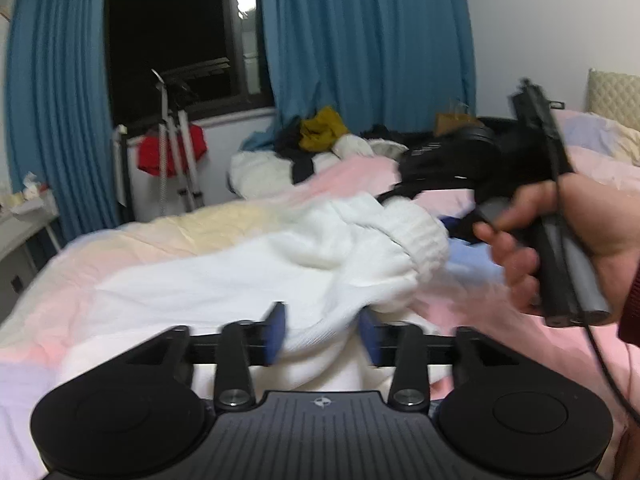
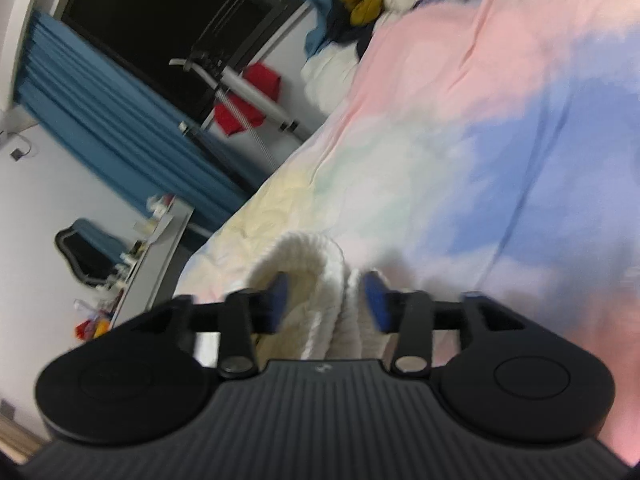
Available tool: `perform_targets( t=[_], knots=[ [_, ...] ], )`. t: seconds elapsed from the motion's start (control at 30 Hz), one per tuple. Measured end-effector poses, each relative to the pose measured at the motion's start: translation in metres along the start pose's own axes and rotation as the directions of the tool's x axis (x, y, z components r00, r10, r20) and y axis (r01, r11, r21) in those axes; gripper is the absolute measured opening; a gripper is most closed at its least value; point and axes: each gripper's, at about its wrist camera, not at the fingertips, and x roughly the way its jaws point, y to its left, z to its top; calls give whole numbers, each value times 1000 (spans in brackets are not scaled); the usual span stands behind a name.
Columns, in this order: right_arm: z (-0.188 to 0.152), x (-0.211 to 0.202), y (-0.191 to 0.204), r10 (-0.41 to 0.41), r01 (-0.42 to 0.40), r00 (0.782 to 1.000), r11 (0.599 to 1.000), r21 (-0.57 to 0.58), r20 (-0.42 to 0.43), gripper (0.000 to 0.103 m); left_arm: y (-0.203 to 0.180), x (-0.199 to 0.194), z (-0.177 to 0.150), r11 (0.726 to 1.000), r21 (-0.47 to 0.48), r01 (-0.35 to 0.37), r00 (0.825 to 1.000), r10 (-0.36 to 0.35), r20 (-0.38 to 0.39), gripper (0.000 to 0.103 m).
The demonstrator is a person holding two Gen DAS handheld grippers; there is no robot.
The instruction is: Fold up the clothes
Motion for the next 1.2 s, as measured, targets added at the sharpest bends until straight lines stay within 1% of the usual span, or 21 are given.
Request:
perform_targets(
  t=[0.03, 0.1, 0.13, 0.17, 0.2, 0.23, 0.27, 0.3, 0.37, 0.47, 0.57, 0.73, 0.8, 0.87, 0.9, 0.93, 1.03, 1.1, 1.13, 1.2],
  knots=[
    [-3, -5, 0, -3, 3, 1000, 1000, 9, 4, 66, 4, -6, 0, 1000, -1, -16, 1000, 16, 4, 59],
    [-12, -10, 0, -7, 7, 1000, 1000, 29, -9, 66, 13, -17, 1, 999, -3, -48, 999, 48, 13, 57],
    [-16, -13, 1, -8, 9, 1000, 999, 39, -15, 69, 17, -22, 1, 998, -4, -63, 998, 63, 17, 58],
    [-21, -16, 1, -10, 11, 1000, 999, 49, -21, 75, 22, -26, 1, 996, -3, -86, 996, 86, 15, 61],
    [-25, -19, 1, -11, 13, 1000, 998, 59, -27, 76, 28, -29, 1, 994, 0, -112, 994, 112, 8, 64],
    [-30, -21, 1, -12, 15, 999, 998, 69, -33, 76, 34, -31, 0, 990, 2, -139, 990, 139, 2, 75],
    [-34, -24, 1, -14, 17, 999, 997, 79, -39, 77, 41, -33, -1, 987, -2, -161, 987, 161, -9, 79],
    [-38, -27, 2, -15, 19, 999, 996, 89, -46, 79, 48, -33, -2, 983, -10, -181, 983, 180, -23, 79],
    [-47, -32, 2, -17, 23, 998, 994, 108, -58, 88, 60, -34, -5, 977, -28, -212, 976, 210, -54, 79],
    [-60, -41, 3, -20, 31, 997, 990, 138, -77, 88, 69, -32, -8, 970, -58, -237, 967, 230, -104, 79],
    [-74, -49, 3, -23, 38, 995, 985, 167, -96, 88, 76, -27, -9, 966, -90, -241, 964, 228, -137, 79],
    [-84, -31, 6, 6, 13, 993, 986, 166, -118, 88, 79, -14, -7, 963, -67, -262, 958, 251, -140, 80],
    [-85, -29, 10, -20, 34, 995, 991, 130, -101, 78, 81, -7, -7, 963, -64, -263, 957, 252, -141, 80],
    [-84, -30, 15, -40, 47, 997, 995, 87, -73, 52, 80, -4, -6, 963, -68, -259, 959, 248, -137, 80],
    [-83, -31, 17, -39, 43, 998, 997, 67, -58, 47, 80, -4, -6, 964, -70, -256, 960, 245, -134, 80],
    [-82, -33, 20, -28, 30, 999, 998, 54, -41, 38, 80, -3, -5, 964, -76, -254, 961, 242, -132, 80],
    [-76, -43, 35, -1, 1, 1000, 1000, -2, 23, 31, 86, -6, -3, 965, -107, -239, 967, 226, -120, 80],
    [-73, -51, 43, 5, -3, 998, 999, -39, 59, 30, 89, -10, -2, 965, -126, -228, 970, 215, -113, 80],
    [-72, -53, 43, -5, 8, 998, 999, -44, 68, 30, 91, -12, -1, 966, -135, -222, 972, 208, -109, 80],
    [-73, -50, 36, -58, 60, 997, 997, -38, 59, 30, 92, -15, 1, 966, -144, -216, 974, 202, -106, 80]
  ],
)
